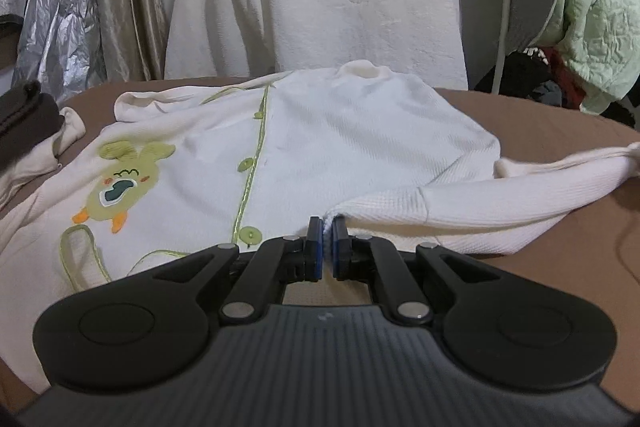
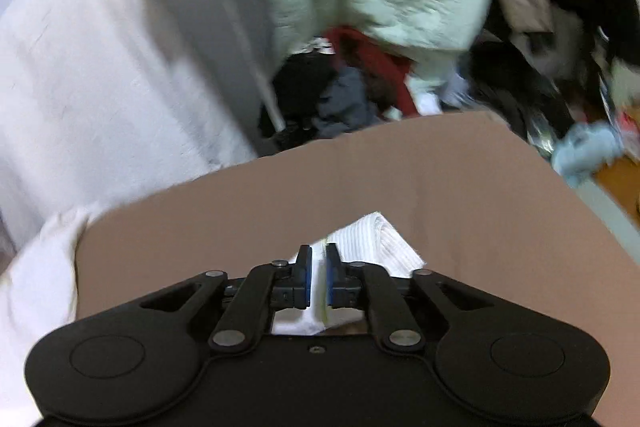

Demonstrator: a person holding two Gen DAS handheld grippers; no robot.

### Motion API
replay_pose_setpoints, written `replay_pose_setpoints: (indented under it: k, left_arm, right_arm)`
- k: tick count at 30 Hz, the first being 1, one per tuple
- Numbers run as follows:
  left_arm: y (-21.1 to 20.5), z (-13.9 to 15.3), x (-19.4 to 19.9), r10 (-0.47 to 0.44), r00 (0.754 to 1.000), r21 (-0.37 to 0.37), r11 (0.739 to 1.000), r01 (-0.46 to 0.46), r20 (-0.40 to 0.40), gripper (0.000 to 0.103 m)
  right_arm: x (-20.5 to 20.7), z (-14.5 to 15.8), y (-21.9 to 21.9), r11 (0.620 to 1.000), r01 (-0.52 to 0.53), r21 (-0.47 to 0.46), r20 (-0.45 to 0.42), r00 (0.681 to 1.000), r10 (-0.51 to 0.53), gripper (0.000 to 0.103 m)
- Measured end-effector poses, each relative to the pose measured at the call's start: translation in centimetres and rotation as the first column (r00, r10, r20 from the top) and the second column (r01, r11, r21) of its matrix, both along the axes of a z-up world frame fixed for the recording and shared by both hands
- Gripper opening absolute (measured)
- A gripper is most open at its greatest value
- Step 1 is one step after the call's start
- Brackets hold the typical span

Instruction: Fold clothes

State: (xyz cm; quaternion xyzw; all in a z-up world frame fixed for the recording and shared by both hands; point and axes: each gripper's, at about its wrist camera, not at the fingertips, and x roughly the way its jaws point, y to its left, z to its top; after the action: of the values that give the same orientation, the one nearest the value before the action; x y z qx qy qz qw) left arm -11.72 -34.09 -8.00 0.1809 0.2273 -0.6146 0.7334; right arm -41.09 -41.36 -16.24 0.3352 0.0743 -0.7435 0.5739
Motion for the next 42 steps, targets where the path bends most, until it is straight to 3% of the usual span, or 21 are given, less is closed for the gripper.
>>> replay_pose_setpoints:
  k: [4, 5, 8, 9, 10, 12, 15, 17, 18, 20, 22, 24, 27, 30, 32, 34, 37, 38, 39, 41, 42]
  left_arm:
    - [-0.5, -0.9, 0.8, 0.018, 0.998, 0.039, 0.999, -0.015, -0.061, 0.004]
    - [-0.6, -1.2, 1.0, 0.024, 0.996, 0.05, 0.999, -0.02, -0.082, 0.004]
    - [-0.5, -1.4, 1.4, 0.024, 0.994, 0.055, 0.998, -0.018, -0.111, 0.004]
    - [-0.4, -1.3, 1.3, 0.021, 0.994, 0.051, 0.999, -0.016, -0.104, 0.004]
    - [-0.4, -1.3, 1.2, 0.016, 0.995, 0.049, 0.999, -0.012, -0.094, 0.004]
    - [-0.4, -1.2, 1.0, 0.007, 0.998, 0.047, 0.999, -0.004, -0.07, 0.004]
    - [-0.6, -1.4, 0.7, 0.003, 0.999, 0.051, 0.999, 0.0, -0.05, 0.004]
    - [-0.7, -1.5, 0.7, 0.001, 0.999, 0.052, 0.999, 0.001, -0.052, 0.004]
    - [-0.6, -1.4, 0.8, 0.0, 0.999, 0.051, 0.999, 0.003, -0.052, 0.004]
    - [-0.5, -1.3, 0.9, -0.002, 0.998, 0.047, 0.999, 0.005, -0.056, 0.004]
    - [-0.5, -1.2, 1.0, -0.002, 0.998, 0.041, 0.999, 0.004, -0.062, 0.004]
    - [-0.6, -1.2, 1.1, -0.001, 0.998, 0.039, 0.999, 0.004, -0.063, 0.004]
    - [-0.8, -1.6, 1.0, 0.0, 0.998, 0.049, 0.999, 0.003, -0.06, 0.004]
    - [-0.8, -1.6, 0.9, 0.001, 0.998, 0.051, 0.999, 0.002, -0.058, 0.004]
    - [-0.7, -1.5, 1.0, 0.001, 0.998, 0.041, 0.999, 0.002, -0.063, 0.004]
    - [-0.5, -1.2, 1.1, -0.001, 0.997, 0.028, 1.0, 0.003, -0.077, 0.004]
    - [-0.3, -0.9, 1.1, -0.019, 0.996, 0.008, 1.0, 0.02, -0.091, 0.004]
    - [-0.1, -0.7, 1.0, -0.044, 0.995, -0.002, 0.999, 0.044, -0.093, 0.004]
    - [0.1, -0.3, 0.7, -0.078, 0.992, -0.02, 0.997, 0.076, -0.101, 0.004]
    - [0.6, 0.7, 0.2, -0.151, 0.981, -0.065, 0.987, 0.144, -0.123, 0.004]
    - [0.9, 1.1, -0.1, -0.188, 0.973, -0.088, 0.98, 0.178, -0.132, 0.004]
  right_arm:
    - [-0.6, -0.2, 0.1, 0.999, 0.014, -0.035, 0.053, 0.999, -0.012, 0.013]
    - [-0.8, -0.1, 0.3, 0.999, 0.029, -0.038, 0.05, 0.998, -0.027, 0.019]
    - [-1.4, 0.4, 0.9, 0.995, 0.093, -0.022, 0.026, 0.995, -0.092, 0.06]
    - [-1.7, 0.5, 1.1, 0.992, 0.128, 0.001, 0.005, 0.992, -0.128, 0.062]
    - [-2.0, 0.7, 1.3, 0.986, 0.164, 0.024, -0.018, 0.986, -0.163, 0.062]
    - [-2.5, 0.6, 2.8, 0.984, 0.155, 0.089, 0.054, 0.986, -0.16, 0.062]
    - [-2.5, -0.1, 3.2, 0.995, -0.001, 0.096, 0.286, 0.958, -0.027, 0.062]
    - [-1.3, -0.5, 1.1, 0.989, -0.107, 0.104, 0.258, 0.963, 0.077, 0.056]
    - [-0.7, -0.7, 0.0, 0.981, -0.16, 0.109, 0.24, 0.962, 0.13, 0.039]
    - [0.1, -0.7, -2.0, 0.986, -0.137, 0.093, 0.064, 0.989, 0.132, 0.023]
    - [1.0, -0.6, -2.2, 0.989, -0.147, 0.001, -0.084, 0.986, 0.146, 0.022]
    - [0.7, -0.5, -2.2, 0.99, -0.125, -0.059, -0.12, 0.986, 0.118, 0.022]
    - [-0.1, 0.0, -1.5, 0.989, -0.1, -0.105, -0.094, 0.991, 0.09, 0.023]
    - [-1.1, 0.2, -1.9, 0.997, -0.071, -0.023, -0.051, 0.996, 0.069, 0.024]
    - [-2.4, 0.1, -1.4, 0.999, 0.009, 0.037, 0.07, 0.997, -0.012, 0.028]
    - [-4.1, -0.2, -0.6, 0.996, 0.058, 0.072, 0.233, 0.97, -0.073, 0.036]
    - [-5.8, -0.9, 1.2, 0.998, 0.043, 0.044, 0.494, 0.868, -0.059, 0.054]
    - [-6.0, -1.0, 1.6, 0.999, 0.036, 0.037, 0.55, 0.833, -0.051, 0.069]
    - [-6.1, -1.1, 1.7, 0.999, 0.02, 0.027, 0.598, 0.801, -0.033, 0.076]
    - [-6.0, -1.5, 1.8, 1.0, -0.009, 0.007, 0.674, 0.739, 0.002, 0.083]
    - [-5.7, -1.8, 1.4, 1.0, -0.014, 0.01, 0.689, 0.725, 0.003, 0.086]
